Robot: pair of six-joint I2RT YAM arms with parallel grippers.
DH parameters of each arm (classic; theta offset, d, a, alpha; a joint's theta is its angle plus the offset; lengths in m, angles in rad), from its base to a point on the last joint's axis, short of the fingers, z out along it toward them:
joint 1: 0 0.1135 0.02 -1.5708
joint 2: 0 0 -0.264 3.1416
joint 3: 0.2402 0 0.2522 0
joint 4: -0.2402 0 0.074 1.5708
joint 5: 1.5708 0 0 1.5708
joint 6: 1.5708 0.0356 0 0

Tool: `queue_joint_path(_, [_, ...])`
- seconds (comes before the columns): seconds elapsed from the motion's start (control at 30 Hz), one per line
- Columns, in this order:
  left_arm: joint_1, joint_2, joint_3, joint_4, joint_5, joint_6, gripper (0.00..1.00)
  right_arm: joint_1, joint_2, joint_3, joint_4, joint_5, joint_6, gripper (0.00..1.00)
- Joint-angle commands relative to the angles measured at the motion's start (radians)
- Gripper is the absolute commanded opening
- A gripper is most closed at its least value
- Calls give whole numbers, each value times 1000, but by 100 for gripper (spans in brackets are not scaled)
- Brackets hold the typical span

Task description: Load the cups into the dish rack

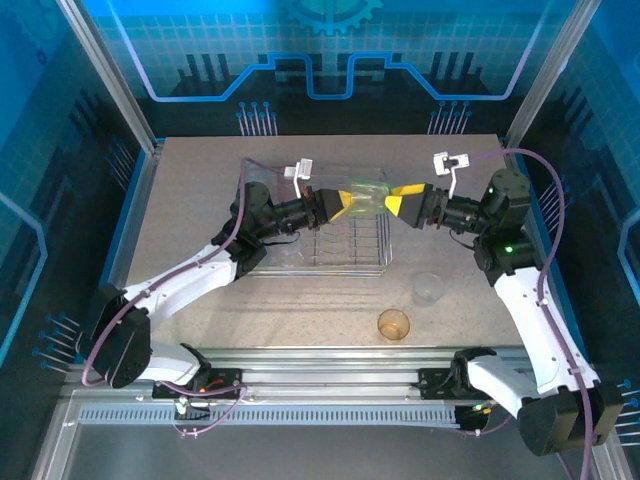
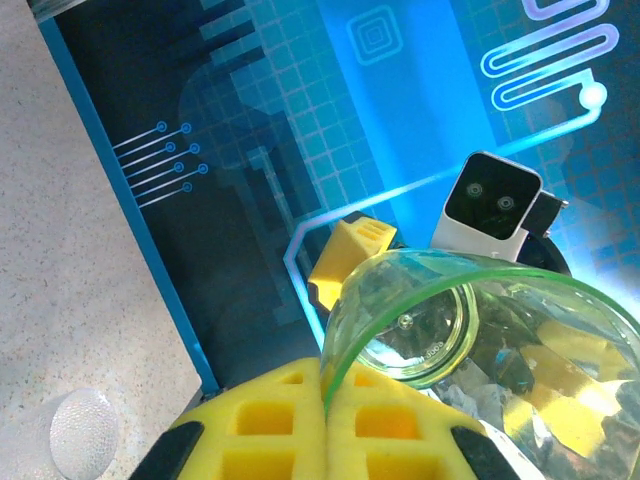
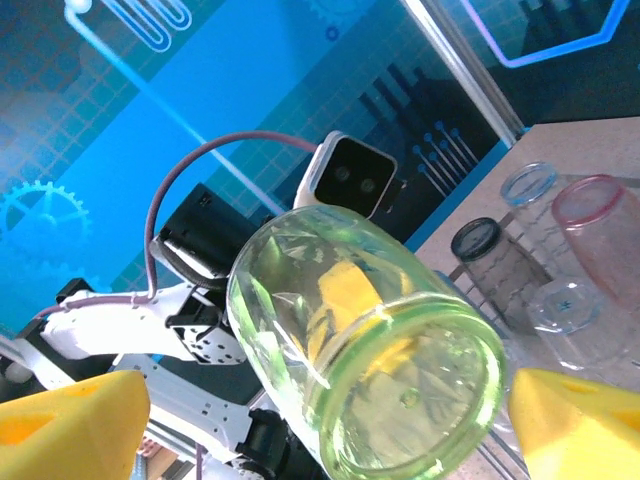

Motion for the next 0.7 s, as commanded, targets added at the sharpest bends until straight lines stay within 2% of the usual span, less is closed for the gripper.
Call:
queue_joint_path(0.0, [4, 13, 15, 72, 29, -25, 0, 29, 14, 8, 8, 5, -35, 94])
queue_joint_path(0.2, [4, 23, 26, 76, 42, -27, 0, 41, 46, 7, 8, 13, -38, 94])
queue_joint_path(0.57, [3, 29, 24, 95, 42, -32, 0, 79, 79, -31, 181, 1, 73, 86])
queue_joint_path(0.67, [3, 26, 26, 100, 47, -33, 0, 78, 85, -42, 175, 12, 69, 86])
